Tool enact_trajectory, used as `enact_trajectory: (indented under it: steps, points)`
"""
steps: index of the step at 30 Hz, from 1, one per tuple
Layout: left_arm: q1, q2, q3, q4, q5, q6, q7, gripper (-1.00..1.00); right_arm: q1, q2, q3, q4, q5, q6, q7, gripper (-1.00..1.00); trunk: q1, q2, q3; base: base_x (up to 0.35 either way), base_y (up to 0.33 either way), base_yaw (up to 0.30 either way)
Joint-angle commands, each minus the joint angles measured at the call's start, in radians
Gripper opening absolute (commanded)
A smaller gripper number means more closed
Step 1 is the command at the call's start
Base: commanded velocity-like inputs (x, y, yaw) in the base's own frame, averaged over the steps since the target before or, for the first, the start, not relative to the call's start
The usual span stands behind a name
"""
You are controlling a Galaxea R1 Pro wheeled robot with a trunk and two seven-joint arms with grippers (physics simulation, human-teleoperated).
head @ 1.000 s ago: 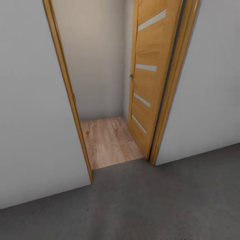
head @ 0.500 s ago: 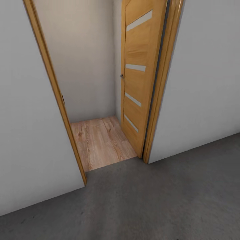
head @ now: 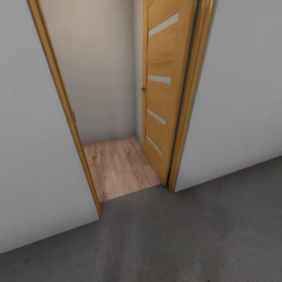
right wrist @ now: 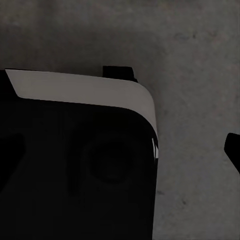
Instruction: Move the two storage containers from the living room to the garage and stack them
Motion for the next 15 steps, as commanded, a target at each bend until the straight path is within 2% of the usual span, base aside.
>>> enact_trajectory:
  steps: [1,7,15]
  points:
    - [-0.001,0.000,-0.001,0.001,0.008,-0.003,0.002,1.00,-0.001,0.001,0.008,0.003,-0.008,-0.005,-0.001,1.00,0.000,0.000,-0.001,0.000,0.000,0.000]
    - [-0.001,0.000,-0.001,0.001,0.008,-0.003,0.002,1.00,-0.001,0.000,0.008,0.003,-0.008,-0.005,-0.007,1.00,0.000,0.000,-0.001,0.000,0.000,0.000]
    - [-0.001,-0.001,0.000,0.001,0.011,-0.003,0.002,1.00,-0.001,-0.017,0.008,0.003,-0.009,-0.005,-0.010,1.00,0.000,0.000,-0.001,0.000,0.000,0.000]
